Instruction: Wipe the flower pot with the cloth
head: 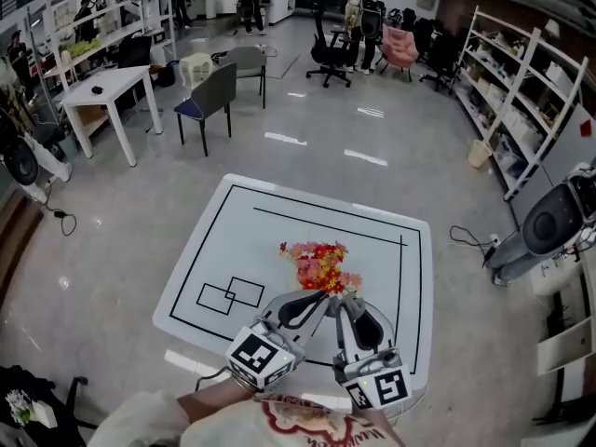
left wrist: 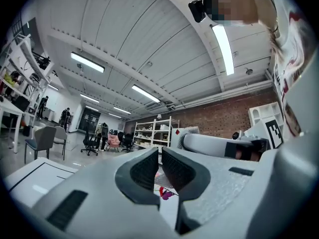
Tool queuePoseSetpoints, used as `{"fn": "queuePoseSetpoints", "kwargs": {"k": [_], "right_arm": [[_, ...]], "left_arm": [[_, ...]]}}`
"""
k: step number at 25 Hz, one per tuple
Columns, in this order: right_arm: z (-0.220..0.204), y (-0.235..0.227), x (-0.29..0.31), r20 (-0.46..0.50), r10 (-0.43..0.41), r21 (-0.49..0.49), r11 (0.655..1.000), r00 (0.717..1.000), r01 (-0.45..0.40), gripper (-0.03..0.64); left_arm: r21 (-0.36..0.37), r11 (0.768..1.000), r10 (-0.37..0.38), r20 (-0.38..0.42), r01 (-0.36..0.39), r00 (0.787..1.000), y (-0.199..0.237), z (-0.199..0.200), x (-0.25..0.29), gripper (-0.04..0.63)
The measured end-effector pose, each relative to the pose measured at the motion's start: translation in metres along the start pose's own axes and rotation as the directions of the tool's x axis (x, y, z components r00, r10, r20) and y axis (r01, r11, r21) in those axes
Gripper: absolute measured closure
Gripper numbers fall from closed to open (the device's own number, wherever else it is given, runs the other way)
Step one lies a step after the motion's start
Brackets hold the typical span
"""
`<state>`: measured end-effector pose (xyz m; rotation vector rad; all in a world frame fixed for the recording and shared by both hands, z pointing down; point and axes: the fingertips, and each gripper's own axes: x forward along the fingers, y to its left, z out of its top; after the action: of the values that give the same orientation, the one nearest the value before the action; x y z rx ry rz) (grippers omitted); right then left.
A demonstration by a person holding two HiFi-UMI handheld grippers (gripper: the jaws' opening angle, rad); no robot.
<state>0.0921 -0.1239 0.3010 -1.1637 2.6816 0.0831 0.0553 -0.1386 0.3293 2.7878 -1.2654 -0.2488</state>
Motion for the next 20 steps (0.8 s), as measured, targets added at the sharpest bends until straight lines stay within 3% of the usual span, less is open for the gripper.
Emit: {"fn": "queuePoseSetpoints", "kwargs": {"k": [9, 14, 20], "right_arm": [[0.0, -0.032, 0.055, 0.013, -0.013, -0.021, 1.0, 1.0, 0.013, 0.545], [-0.003, -0.041, 0.066, 0.006, -0.031, -0.013, 0.999, 0.999, 0.032, 0.545], [0.0, -0.062, 0.069, -0.005, -0.023, -0.021, 1.0, 1.0, 0.023, 0.545]], "left_arm": [[0.005, 0.999, -0.038, 0.01, 0.038, 0.999, 0.051, 0.01, 0.038, 0.591], [-0.005, 0.998, -0.07, 0.031, 0.07, 0.997, 0.059, 0.018, 0.051, 0.591], [-0.014, 0.999, -0.052, 0.033, 0.053, 0.998, 0.064, 0.017, 0.071, 0.591]]}}
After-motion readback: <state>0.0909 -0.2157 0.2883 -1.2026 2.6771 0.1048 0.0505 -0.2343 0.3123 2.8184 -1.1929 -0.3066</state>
